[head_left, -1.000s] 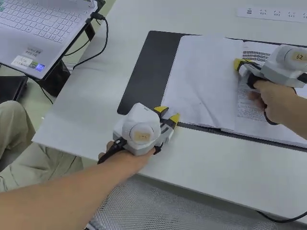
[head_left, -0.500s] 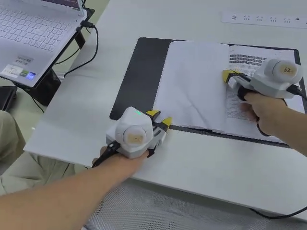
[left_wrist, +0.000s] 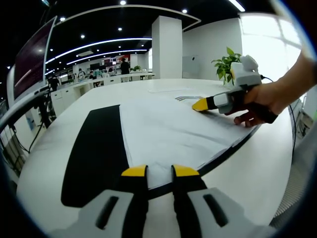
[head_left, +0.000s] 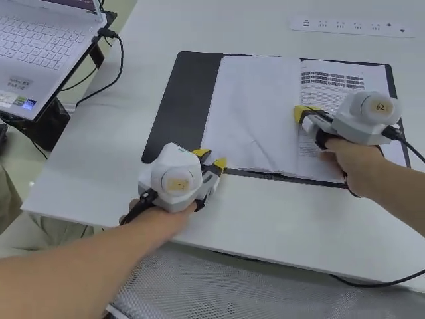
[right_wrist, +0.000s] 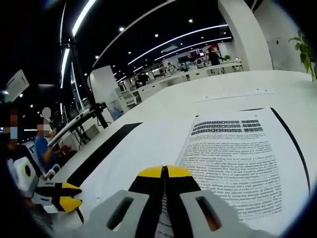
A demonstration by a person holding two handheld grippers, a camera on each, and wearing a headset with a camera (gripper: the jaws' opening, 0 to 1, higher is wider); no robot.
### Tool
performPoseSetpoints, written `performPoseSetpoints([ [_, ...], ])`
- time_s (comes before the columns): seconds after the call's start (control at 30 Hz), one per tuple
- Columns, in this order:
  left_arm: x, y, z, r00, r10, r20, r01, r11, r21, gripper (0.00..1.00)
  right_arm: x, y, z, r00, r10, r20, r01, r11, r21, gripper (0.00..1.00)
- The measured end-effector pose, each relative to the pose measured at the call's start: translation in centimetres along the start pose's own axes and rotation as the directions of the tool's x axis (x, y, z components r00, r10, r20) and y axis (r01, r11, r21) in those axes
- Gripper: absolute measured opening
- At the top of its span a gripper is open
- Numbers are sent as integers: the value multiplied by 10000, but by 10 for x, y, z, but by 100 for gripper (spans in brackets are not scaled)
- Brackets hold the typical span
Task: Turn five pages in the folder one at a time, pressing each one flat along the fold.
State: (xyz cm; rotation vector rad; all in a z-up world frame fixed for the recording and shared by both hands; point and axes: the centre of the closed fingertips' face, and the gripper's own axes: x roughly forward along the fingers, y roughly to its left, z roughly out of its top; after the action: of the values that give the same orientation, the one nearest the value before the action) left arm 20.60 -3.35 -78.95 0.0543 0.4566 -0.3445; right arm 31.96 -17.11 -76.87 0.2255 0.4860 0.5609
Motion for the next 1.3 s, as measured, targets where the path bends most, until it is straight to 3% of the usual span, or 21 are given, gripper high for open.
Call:
performPoseSetpoints([
  [0.4, 3, 1, -2, 10000, -7, -29, 7, 10000, 33, 17, -21, 15, -17, 9999, 155, -59, -155, 9999, 47, 0],
  [1.13, 0, 0, 1, 10000, -54, -32, 55, 9999, 108, 17, -67, 43, -53, 9928, 1006, -649, -1016, 9947, -127, 0],
  [1.3, -1, -1, 1, 10000, -64, -34, 64, 9999, 126, 17, -79, 48, -61, 9910, 1086, -777, -1075, 9940, 191, 0],
])
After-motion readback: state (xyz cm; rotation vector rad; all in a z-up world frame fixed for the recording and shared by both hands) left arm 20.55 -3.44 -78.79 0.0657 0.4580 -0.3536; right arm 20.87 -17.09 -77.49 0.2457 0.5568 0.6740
